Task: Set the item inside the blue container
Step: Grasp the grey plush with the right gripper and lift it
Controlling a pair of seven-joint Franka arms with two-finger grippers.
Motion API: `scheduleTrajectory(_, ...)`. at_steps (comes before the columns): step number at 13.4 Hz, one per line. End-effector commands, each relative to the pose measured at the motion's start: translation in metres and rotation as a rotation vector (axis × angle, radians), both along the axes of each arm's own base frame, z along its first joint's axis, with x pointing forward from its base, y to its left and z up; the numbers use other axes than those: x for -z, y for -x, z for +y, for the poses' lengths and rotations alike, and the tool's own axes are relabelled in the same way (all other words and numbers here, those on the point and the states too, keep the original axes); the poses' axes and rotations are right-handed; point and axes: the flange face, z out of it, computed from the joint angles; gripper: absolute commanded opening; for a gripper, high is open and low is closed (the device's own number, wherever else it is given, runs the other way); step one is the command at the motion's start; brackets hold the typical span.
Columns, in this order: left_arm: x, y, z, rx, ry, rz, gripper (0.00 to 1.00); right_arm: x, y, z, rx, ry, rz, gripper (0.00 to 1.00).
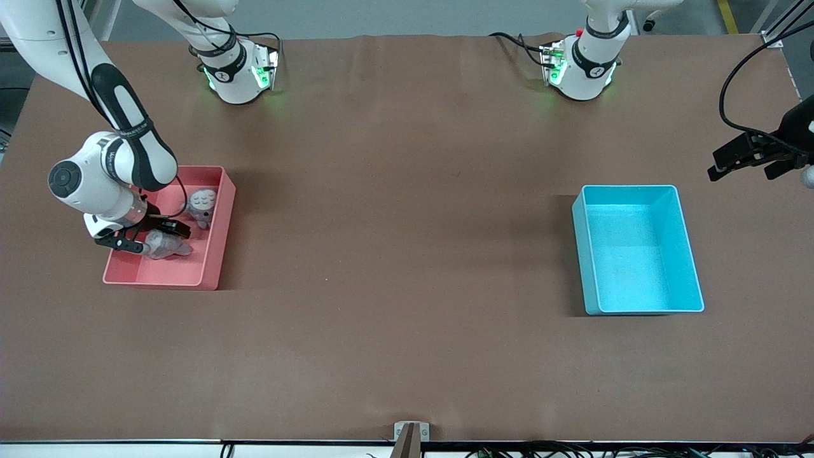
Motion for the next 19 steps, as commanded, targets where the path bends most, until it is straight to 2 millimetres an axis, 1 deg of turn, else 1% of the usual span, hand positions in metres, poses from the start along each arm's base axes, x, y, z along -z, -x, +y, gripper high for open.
scheduleTrajectory(1, -0.005, -0.0002, -0.0014, 0.004, 0.002, -0.008, 1.0, 0.0021, 0.0023, 0.0062, 0.012, -0.008, 0.006, 0.73)
scheduleTrajectory(3, -0.005, -0.0002, -0.0014, 0.004, 0.002, -0.008, 1.0, 0.0023, 0.0019, 0.0087, 0.007, -0.01, 0.012, 0.68)
scheduleTrajectory(4, -0.005, -0.0002, -0.0023, 0.006, 0.002, -0.008, 1.0, 0.0023, 0.0019, 0.0087, 0.007, -0.01, 0.012, 0.61)
scheduleTrajectory(6, -0.005, -0.0002, -0.0023, 0.004, 0.002, -0.008, 1.0, 0.0024, 0.0021, 0.0087, 0.009, -0.01, 0.014, 0.43)
scheduleTrajectory(7, -0.005, -0.0002, -0.0015, 0.003, 0.002, -0.008, 1.0, 0.0025, 0.0023, 0.0089, 0.007, -0.012, 0.02, 0.31)
scheduleTrajectory(8, -0.005, -0.0002, -0.0014, 0.004, 0.002, -0.008, 1.0, 0.0014, 0.0016, 0.0089, 0.007, -0.013, 0.022, 0.22)
scheduleTrajectory(11, -0.0051, -0.0003, -0.0023, 0.004, 0.002, -0.009, 1.0, 0.001, 0.0011, 0.0088, 0.007, -0.014, 0.022, 0.05)
scheduleTrajectory(13, -0.0058, -0.0003, -0.0023, 0.004, 0.002, -0.011, 1.0, 0.0006, 0.0006, 0.0088, 0.004, -0.013, 0.022, 0.03)
scheduleTrajectory(16, -0.006, -0.0005, -0.0025, 0.004, 0.003, -0.012, 1.0, -0.0011, -0.0009, 0.0085, 0.006, -0.013, 0.018, 0.03)
scheduleTrajectory(19, -0.006, -0.0005, -0.0025, 0.004, 0.003, -0.012, 1.0, -0.0073, -0.0065, 0.0076, -0.001, -0.01, 0.003, 0.02)
